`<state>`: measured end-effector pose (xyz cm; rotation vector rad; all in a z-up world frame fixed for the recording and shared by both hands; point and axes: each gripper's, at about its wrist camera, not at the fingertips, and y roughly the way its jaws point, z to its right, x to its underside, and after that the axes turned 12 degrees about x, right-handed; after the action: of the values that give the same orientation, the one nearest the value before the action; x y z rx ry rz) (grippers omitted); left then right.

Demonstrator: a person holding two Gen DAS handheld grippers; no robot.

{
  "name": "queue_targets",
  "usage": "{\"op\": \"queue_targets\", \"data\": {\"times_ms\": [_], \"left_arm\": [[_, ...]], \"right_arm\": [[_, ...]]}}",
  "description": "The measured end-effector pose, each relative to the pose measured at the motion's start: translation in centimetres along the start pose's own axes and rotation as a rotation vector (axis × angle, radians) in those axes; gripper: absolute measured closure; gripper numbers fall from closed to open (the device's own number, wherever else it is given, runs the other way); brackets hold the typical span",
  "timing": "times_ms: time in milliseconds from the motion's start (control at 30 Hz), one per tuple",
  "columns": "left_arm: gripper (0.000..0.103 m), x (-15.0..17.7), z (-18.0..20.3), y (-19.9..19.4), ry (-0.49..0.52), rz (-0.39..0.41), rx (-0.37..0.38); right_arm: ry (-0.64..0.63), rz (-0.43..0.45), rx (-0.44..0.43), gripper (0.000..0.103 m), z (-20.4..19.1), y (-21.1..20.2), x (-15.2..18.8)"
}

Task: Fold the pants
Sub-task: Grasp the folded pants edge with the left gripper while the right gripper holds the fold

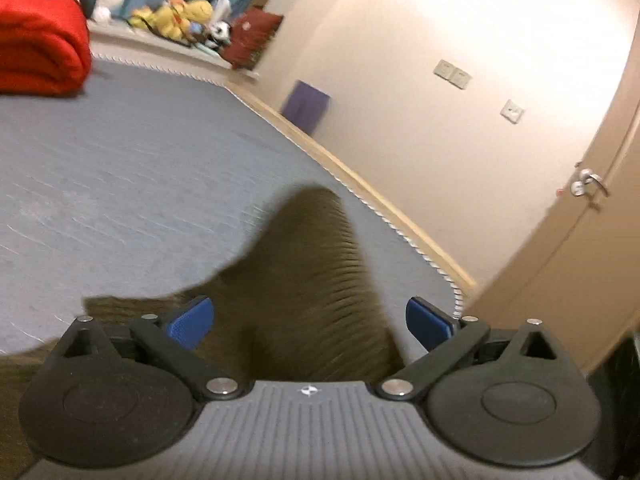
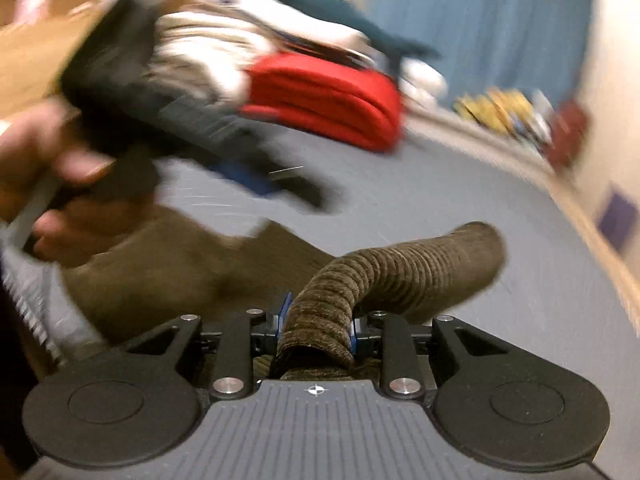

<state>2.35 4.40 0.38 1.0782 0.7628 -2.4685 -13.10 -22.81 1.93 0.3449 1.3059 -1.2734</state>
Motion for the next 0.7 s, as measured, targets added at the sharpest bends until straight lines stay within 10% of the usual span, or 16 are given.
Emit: {"op": "queue_targets", "data": {"times_ms": [167,300,500,700], "left_arm": [[0.005,0.5,-1.7,0.8,-0.038,-0.078,-0.172],[0.064,1.0,-4.5,0.8,-0.056,-0.160,-0.318],[0.073,0.9,-6.9,-1.5,-0.109,-0.150,-0.317],[0.078,1.5,-7.8,-4.8,-0.127,-0.108,-0.350]], "right_arm": [[-0.200,0.068,-0.088,0.076,-5.2,-0.3,-0.8],[-0.261,0.056,-0.111,0.076,-7.4,0.6,-1.4],[-0.148,-0.005,-0.197,0.065,-5.9,1.7,-3.5],[0.112,0.067,-0.255,0.032,-0.3,0.9,-7.1]]}}
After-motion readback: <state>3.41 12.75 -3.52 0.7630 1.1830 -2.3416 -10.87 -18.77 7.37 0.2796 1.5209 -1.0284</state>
